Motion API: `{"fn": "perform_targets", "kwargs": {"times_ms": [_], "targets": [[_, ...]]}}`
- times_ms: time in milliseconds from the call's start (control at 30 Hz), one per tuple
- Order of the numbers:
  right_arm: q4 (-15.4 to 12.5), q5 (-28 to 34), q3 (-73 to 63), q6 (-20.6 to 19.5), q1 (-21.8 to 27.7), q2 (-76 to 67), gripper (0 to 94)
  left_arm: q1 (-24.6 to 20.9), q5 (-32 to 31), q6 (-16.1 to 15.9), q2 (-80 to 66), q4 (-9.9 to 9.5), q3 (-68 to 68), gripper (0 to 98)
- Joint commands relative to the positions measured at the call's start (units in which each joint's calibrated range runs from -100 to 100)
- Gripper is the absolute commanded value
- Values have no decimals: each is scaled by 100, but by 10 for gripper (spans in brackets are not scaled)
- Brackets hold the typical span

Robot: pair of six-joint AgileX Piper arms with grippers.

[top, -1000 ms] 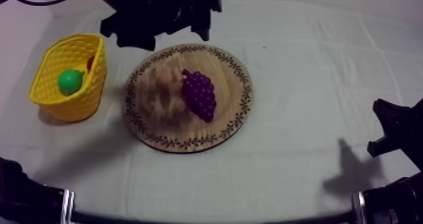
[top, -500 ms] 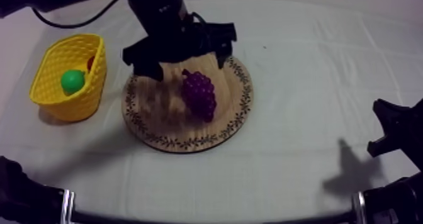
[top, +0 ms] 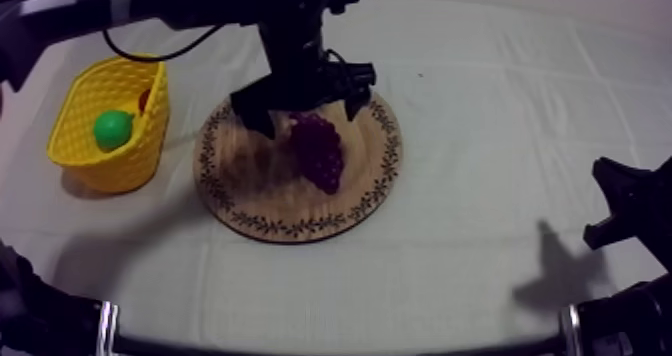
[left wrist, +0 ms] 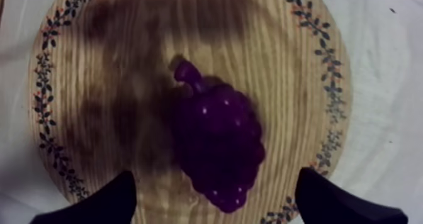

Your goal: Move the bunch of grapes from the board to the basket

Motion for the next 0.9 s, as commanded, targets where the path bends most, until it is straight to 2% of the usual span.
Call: {"fn": "perform_targets", "kwargs": {"times_ms": [0, 433, 700, 867], "targets": [[1, 4, -3, 3, 2, -1, 4, -18, 2, 11, 222, 5, -59, 952], [1, 4, -3, 3, 2, -1, 4, -37, -12, -32, 1091, 29, -429, 937], [1, 4, -3, 0, 2, -1, 4, -41, -13, -198, 1324, 33, -528, 877], [1, 4, -3, 0, 2, -1, 4, -74, -13, -412, 1364, 25, -576, 802]]}}
